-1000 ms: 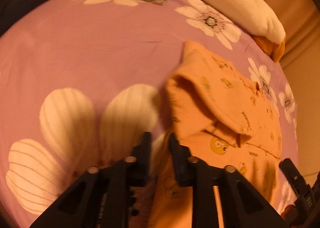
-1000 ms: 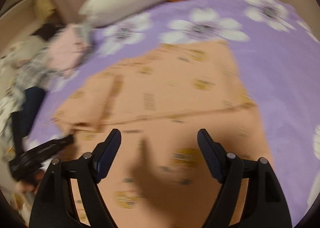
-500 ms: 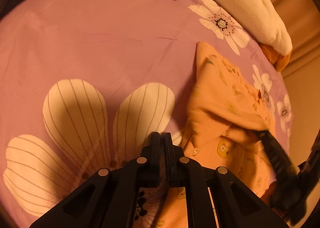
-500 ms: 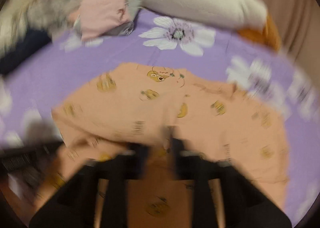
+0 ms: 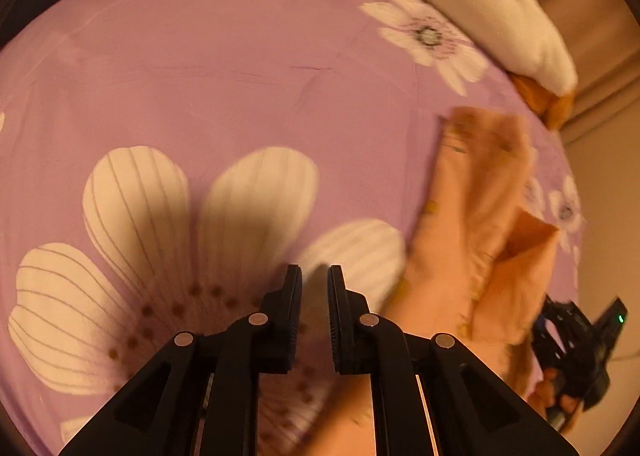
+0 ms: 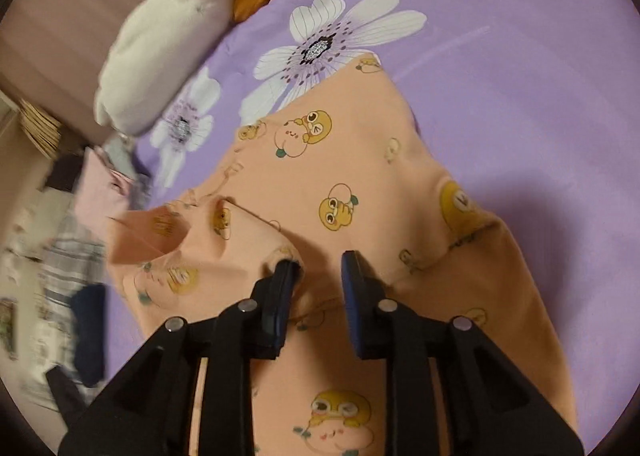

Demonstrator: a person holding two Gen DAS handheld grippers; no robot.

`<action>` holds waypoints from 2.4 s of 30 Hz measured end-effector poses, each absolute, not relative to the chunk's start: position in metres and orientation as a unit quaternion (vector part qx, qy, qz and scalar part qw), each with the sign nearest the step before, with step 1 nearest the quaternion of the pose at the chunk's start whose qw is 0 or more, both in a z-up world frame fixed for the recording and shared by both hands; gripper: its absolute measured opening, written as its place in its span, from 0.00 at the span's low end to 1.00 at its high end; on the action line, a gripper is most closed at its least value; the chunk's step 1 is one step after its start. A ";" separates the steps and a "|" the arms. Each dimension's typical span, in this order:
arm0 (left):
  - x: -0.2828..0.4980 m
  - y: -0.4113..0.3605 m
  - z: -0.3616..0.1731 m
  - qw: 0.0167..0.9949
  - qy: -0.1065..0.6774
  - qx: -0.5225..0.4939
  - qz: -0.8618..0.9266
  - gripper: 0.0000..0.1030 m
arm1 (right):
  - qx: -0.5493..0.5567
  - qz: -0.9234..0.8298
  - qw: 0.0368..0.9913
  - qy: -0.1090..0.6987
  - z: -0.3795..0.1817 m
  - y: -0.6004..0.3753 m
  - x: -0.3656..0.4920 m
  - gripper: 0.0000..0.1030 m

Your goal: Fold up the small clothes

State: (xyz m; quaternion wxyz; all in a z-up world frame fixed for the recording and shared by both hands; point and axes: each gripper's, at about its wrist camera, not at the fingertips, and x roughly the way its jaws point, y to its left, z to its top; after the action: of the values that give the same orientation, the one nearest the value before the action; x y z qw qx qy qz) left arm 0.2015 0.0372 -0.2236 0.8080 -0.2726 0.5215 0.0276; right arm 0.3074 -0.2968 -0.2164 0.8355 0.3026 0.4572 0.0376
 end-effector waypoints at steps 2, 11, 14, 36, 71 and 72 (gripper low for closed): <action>0.196 0.027 -0.215 0.820 0.512 -0.255 0.007 0.08 | 0.250 0.038 0.853 0.457 -0.206 -0.282 0.307 0.39; 0.175 -0.047 -0.199 0.877 0.476 -0.057 -0.030 0.09 | 0.235 0.126 0.832 0.486 -0.192 -0.260 0.287 0.64; 0.198 -0.039 -0.215 0.846 0.491 -0.197 -0.067 0.09 | 0.303 0.209 0.761 0.535 -0.211 -0.256 0.278 0.64; 0.233 -0.053 -0.242 0.861 0.460 -0.207 -0.070 0.08 | 0.492 0.243 0.761 0.346 -0.188 -0.316 0.269 0.09; 0.208 0.063 -0.250 0.787 0.433 -0.440 -0.017 0.08 | 0.551 0.089 0.748 0.360 -0.221 -0.409 0.255 0.53; 0.207 0.061 -0.243 0.794 0.435 -0.424 -0.018 0.08 | 0.560 0.112 0.735 0.364 -0.226 -0.401 0.260 0.53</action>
State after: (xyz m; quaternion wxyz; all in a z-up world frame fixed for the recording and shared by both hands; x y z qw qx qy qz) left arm 0.2074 0.0610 -0.2430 0.7943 -0.4236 0.4351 -0.0182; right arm 0.2602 -0.4007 -0.2261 0.7353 0.5605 0.3643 0.1118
